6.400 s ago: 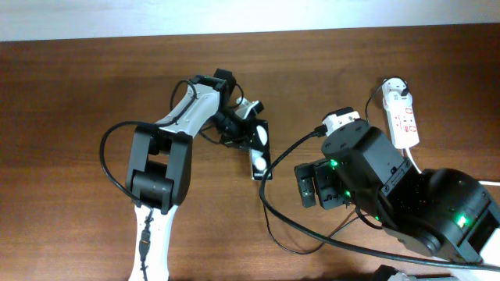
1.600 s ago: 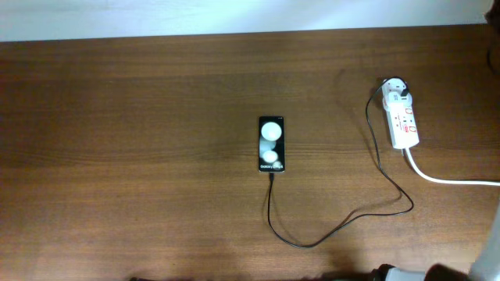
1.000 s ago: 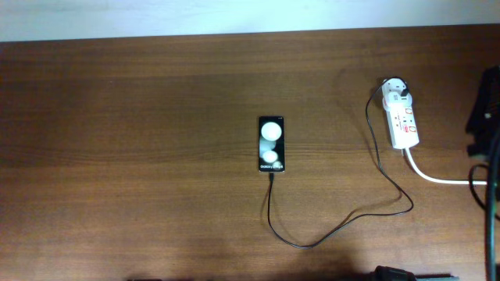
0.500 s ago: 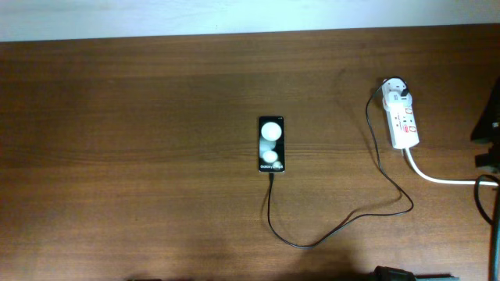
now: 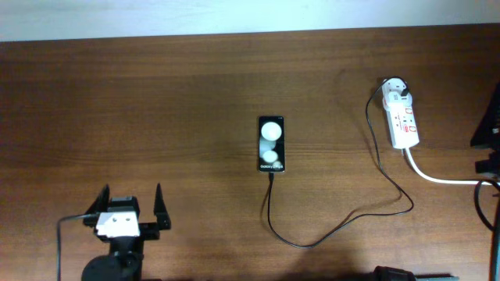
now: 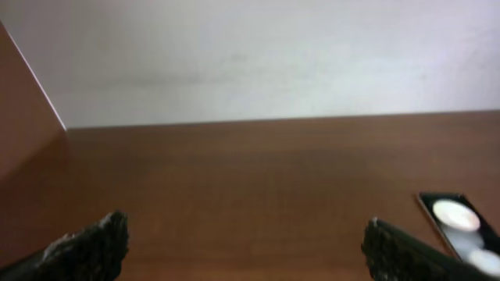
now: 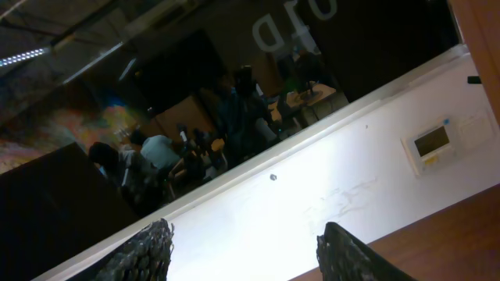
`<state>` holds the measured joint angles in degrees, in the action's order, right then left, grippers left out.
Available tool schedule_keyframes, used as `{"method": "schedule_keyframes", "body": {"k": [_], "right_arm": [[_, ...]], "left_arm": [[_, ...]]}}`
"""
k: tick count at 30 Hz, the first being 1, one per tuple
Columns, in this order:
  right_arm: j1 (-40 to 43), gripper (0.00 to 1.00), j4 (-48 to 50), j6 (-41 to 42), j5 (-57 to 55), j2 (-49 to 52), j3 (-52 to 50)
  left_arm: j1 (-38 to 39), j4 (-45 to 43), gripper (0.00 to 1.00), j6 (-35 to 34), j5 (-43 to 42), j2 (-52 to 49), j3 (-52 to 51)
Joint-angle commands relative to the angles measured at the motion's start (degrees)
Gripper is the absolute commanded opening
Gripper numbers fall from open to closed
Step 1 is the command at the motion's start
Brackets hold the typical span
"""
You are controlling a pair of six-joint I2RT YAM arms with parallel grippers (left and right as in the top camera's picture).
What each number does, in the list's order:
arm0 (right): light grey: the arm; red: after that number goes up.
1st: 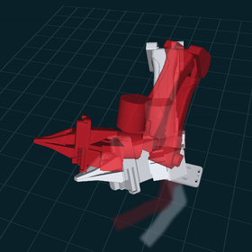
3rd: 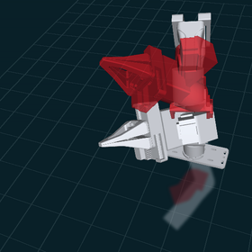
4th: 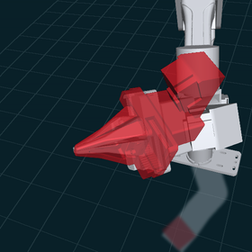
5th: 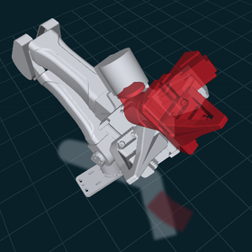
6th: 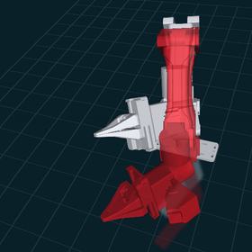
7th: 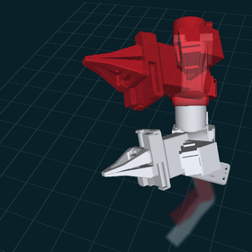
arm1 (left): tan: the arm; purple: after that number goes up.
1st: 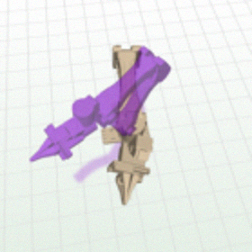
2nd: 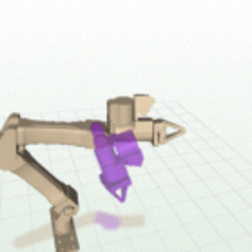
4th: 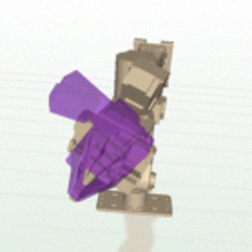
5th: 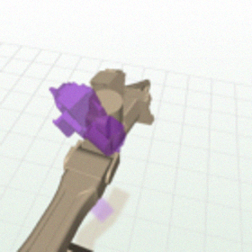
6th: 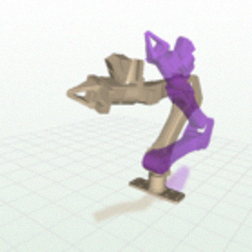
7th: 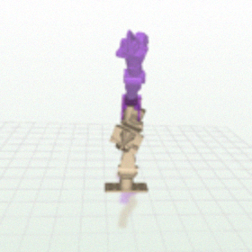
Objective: Plug charger to phone and switch on socket
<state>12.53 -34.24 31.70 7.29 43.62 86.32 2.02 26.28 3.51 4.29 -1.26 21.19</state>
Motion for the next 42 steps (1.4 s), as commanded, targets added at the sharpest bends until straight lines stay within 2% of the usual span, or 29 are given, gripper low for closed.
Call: {"method": "schedule_keyframes", "body": {"k": [1, 3, 7, 16, 23, 25, 27, 31, 36, 37, 38, 40, 42], "right_arm": [[-0.6, 0.63, 0.2, 0.0, -0.5, -1.8, 0.1], [-0.6, 0.63, 0.2, 0.0, -0.5, -2.9, 0.1], [-0.6, 0.63, 0.2, 0.0, -0.5, -4.0, 0.1], [-0.6, 0.63, 0.2, 0.0, -0.5, -4.6, 0.1], [-9.2, 0.66, 0.2, 0.0, -9.2, -5.3, 0.1], [-10.0, 0.66, 0.2, 0.0, -12.0, -6.5, 0.1], [-10.0, 0.61, 0.2, 0.0, -12.3, -7.2, 0.1], [-10.0, 0.62, 1.8, 0.0, -12.3, -9.3, 0.2], [-9.8, 0.79, 8.8, 0.0, -12.5, -17.9, 0.1], [-9.9, 0.85, 8.8, 0.0, -12.5, -18.9, 0.1], [-9.9, 0.99, 8.6, 0.0, -12.5, -19.1, 0.1], [-9.9, 0.99, 1.1, 0.0, -12.5, -19.1, 0.1], [-9.9, 0.99, -11.6, 0.1, -12.5, -19.1, 0.1]], "left_arm": [[0.0, -9.5, 0.99, 0.5, -0.4, 0.3, -6.1], [0.0, -16.3, 0.99, 0.5, -0.4, 0.3, -11.1], [0.0, -22.3, 0.99, 0.5, -0.4, 0.3, -20.0], [-0.1, -21.9, 0.99, 0.5, -0.4, 0.2, -20.7], [-0.5, -21.9, 0.99, 0.5, -0.4, 0.2, -20.7], [-2.1, -21.9, 0.99, 0.5, -0.4, 0.2, -20.7], [-2.5, -21.9, 0.99, 0.5, -0.4, 0.2, -20.7], [-2.5, -21.9, 0.99, 0.5, -0.4, 0.2, -20.7], [-2.5, -21.9, 0.99, 0.5, -0.4, 0.2, -20.7], [-2.5, -21.9, 0.99, 0.5, -0.4, 0.2, -20.7], [-2.5, -21.9, 0.99, 0.5, -0.4, 0.2, -20.7], [-2.5, -21.9, 0.99, 0.5, -0.4, 0.2, -20.7], [-2.5, -21.9, 0.99, 0.5, -0.4, 0.2, -20.7]]}}
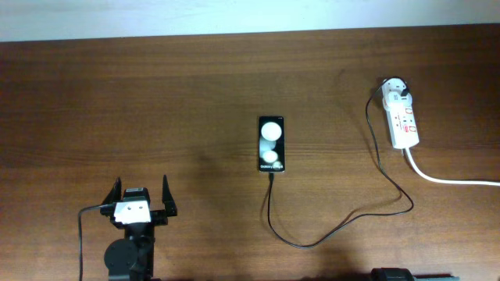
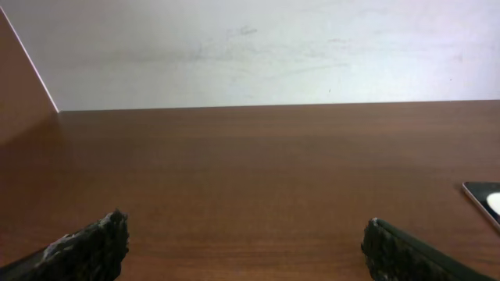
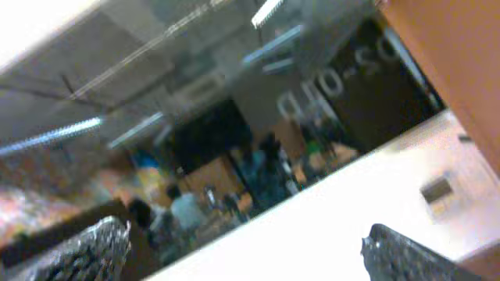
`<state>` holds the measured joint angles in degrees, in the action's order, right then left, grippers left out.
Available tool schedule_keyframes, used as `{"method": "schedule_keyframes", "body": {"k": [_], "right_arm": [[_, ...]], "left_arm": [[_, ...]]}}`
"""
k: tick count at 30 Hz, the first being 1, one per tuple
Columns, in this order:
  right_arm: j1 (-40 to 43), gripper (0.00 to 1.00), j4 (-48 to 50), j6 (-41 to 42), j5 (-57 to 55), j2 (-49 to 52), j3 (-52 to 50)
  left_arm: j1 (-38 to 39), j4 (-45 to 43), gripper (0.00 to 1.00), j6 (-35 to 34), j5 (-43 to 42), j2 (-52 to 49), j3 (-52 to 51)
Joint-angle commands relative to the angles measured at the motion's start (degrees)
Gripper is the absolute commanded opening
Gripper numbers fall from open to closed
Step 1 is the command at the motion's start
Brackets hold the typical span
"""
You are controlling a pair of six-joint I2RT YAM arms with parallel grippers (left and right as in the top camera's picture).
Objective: Plug charger to phone and switch on socket
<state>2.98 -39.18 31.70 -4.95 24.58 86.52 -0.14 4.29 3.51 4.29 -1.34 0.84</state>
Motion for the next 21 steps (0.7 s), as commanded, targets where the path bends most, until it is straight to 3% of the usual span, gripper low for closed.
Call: {"method": "schedule_keyframes", "body": {"k": [1, 10, 14, 21], "right_arm": [[-0.3, 0.99, -8.9, 0.0, -0.3, 0.0, -0.1], [-0.3, 0.99, -11.2, 0.3, 0.8, 0.0, -8.5], [-0.4, 0.99, -1.9, 0.3, 1.2, -1.8, -18.6], [-0.3, 0.99, 22.6, 0.2, -1.9, -19.6, -51.8]], "left_arm": [[-0.3, 0.0, 0.99, 0.5, -0.4, 0.3, -0.3], [-0.3, 0.0, 0.99, 0.5, -0.4, 0.3, -0.3], [-0.3, 0.0, 0.99, 0.5, -0.4, 0.3, -0.3], [-0.3, 0.0, 0.99, 0.5, -0.4, 0.3, -0.3]]}}
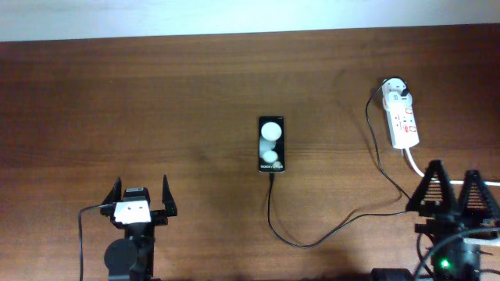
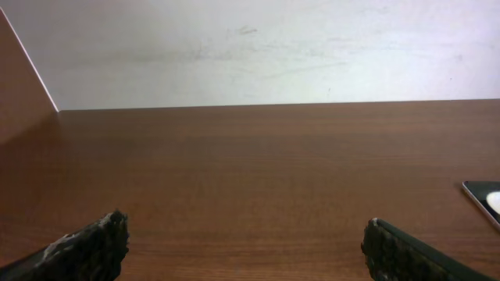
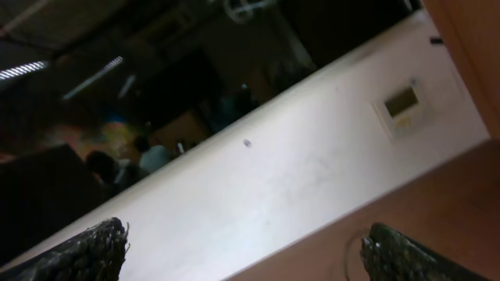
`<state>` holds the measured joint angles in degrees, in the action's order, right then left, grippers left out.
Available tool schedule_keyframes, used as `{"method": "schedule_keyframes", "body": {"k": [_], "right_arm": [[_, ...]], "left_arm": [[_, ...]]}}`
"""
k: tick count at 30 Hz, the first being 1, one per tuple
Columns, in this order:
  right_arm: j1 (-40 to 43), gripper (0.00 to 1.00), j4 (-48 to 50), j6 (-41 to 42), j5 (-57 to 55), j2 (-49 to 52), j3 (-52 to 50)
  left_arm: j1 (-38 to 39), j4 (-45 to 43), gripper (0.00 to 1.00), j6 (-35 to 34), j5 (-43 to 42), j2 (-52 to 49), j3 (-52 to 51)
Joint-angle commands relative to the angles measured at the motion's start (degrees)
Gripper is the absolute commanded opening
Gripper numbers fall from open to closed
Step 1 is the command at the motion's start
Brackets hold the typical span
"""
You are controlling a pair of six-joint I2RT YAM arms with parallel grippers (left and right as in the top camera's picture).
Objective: Plug charger to phone and switch on socket
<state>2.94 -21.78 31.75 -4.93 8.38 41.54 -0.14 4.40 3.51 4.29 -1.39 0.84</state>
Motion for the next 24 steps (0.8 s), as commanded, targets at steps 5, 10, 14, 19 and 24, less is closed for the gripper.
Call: {"method": "schedule_keyframes", "body": {"k": [5, 10, 14, 19, 24], "right_arm": [[-0.3, 0.99, 10.5, 0.2, -7.9, -8.2, -18.6], [-0.4, 0.99, 18.4, 0.2, -22.7, -8.2, -29.9], [-2.1, 0.99, 19.2, 0.2, -22.9, -8.2, -34.8], [-5.1, 0.99, 20.1, 0.2, -29.7, -8.2, -38.9], [-2.8, 0.99, 20.8, 0.2, -33.7, -8.2, -41.2]], "left_arm": [[-0.3, -0.1, 0.99, 0.5, -0.4, 0.3, -0.3], [-0.3, -0.1, 0.99, 0.5, -0.4, 0.3, -0.3], [-0.3, -0.1, 0.99, 0.5, -0.4, 0.3, -0.3], [-0.3, -0.1, 0.99, 0.5, -0.4, 0.3, -0.3], [-0.3, -0.1, 0.99, 0.5, -0.4, 0.3, -0.3]]}}
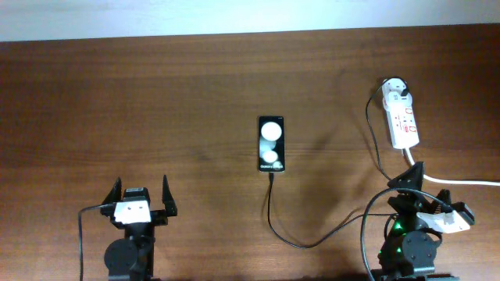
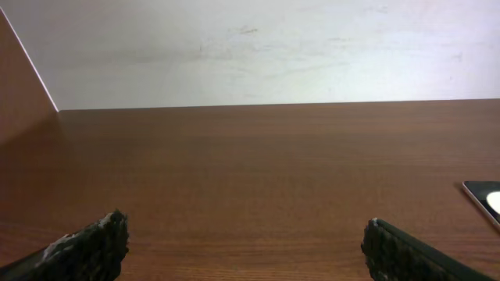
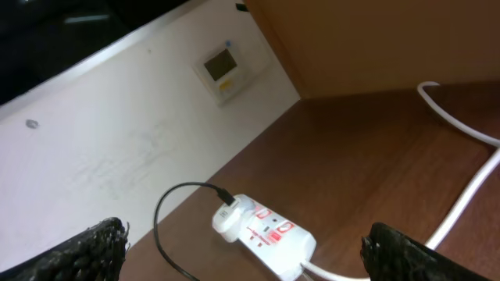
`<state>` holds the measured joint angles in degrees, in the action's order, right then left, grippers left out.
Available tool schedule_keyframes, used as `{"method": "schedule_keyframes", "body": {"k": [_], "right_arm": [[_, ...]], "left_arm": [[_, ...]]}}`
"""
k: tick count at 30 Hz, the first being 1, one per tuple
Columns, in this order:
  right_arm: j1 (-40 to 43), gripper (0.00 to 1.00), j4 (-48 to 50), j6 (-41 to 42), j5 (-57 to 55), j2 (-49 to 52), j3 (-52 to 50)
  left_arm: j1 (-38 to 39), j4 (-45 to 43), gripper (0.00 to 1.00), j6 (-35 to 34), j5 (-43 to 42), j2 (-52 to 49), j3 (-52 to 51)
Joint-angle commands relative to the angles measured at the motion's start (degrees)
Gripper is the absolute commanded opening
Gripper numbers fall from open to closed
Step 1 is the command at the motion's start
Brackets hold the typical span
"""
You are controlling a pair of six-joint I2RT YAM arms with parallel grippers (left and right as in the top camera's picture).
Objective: Plug charger to phone and switch on socket
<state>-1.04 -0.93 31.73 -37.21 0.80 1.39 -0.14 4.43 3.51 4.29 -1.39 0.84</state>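
Observation:
A black phone lies face up mid-table, and its corner shows in the left wrist view. A black cable runs from the phone's near edge to a white adapter in the white socket strip. The right wrist view shows that strip and adapter ahead. My left gripper is open at the front left, empty. My right gripper is open at the front right, short of the strip.
A thick white mains cord leaves the strip's near end and runs off the right edge, close by the right arm; it also appears in the right wrist view. A white wall bounds the table's far side.
The right arm has shifted a little left at the front right and tilted. Its camera now looks at the socket strip rather than the wall. The left arm has not moved.
At first the left gripper stood open at the front left and the right arm sat at the right edge. Then the left gripper was slightly further right and nearer, and the right arm was out of the overhead view. It then showed at the front right, now facing the strip.

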Motion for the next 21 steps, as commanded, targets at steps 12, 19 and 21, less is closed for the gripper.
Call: {"method": "schedule_keyframes", "body": {"k": [12, 19, 21], "right_arm": [[3.3, 0.99, -2.5, -36.2, 24.7, -0.6, -1.1], [7.1, 0.99, -3.2, -36.2, 30.8, -0.6, -1.1], [7.1, 0.99, -3.2, -36.2, 30.8, -0.6, -1.1]], "left_arm": [[-0.3, -0.1, 0.99, 0.5, -0.4, 0.3, -0.3], [-0.3, -0.1, 0.99, 0.5, -0.4, 0.3, -0.3], [-0.3, -0.1, 0.99, 0.5, -0.4, 0.3, -0.3]]}}
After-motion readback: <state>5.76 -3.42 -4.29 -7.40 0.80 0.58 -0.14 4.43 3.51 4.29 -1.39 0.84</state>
